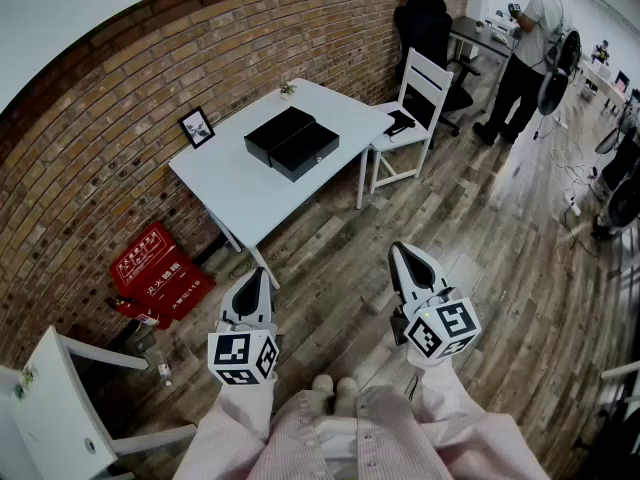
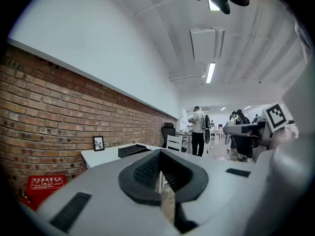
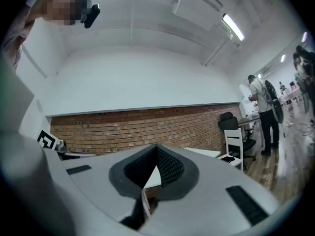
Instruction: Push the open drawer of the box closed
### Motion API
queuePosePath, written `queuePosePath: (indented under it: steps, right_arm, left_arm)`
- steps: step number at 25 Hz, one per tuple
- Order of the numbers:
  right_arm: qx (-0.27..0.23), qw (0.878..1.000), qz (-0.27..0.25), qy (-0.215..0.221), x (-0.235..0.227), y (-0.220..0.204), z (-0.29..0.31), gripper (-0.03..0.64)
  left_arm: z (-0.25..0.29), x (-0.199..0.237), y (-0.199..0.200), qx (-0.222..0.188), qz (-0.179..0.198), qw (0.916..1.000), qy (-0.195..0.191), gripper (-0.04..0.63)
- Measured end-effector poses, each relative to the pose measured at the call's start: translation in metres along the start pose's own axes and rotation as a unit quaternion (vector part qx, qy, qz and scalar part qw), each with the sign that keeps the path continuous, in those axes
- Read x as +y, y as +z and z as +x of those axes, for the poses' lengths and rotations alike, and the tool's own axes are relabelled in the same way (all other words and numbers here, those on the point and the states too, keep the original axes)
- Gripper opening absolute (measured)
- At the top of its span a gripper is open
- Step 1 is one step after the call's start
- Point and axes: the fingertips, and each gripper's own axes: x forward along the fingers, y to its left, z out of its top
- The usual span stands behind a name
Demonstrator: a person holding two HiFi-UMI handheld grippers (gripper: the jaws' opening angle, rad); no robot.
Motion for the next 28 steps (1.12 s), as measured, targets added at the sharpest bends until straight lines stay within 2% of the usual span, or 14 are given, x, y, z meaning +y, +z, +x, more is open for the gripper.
queuePosePath:
  steps: [13, 24, 28]
  right_arm:
    - [-0.006, 1.000, 0.002, 0.007, -0.008, 0.006, -0.002, 0.003]
    - [0.021, 1.000, 0.009, -0.004, -0.038, -0.008, 0.002, 0.006]
    - [0.024, 0.999, 0.021, -0.011, -0.049, -0.012, 0.006, 0.078]
  left_arm:
    - [0.004, -0.017, 0.006, -0.006, 0.004, 1.0000, 0.002, -0.005]
    - [0.021, -0.035, -0.001, -0.002, 0.000, 1.0000, 0.002, -0.006]
    - [0.028, -0.036, -0.004, 0.003, -0.002, 1.0000, 0.003, -0.005]
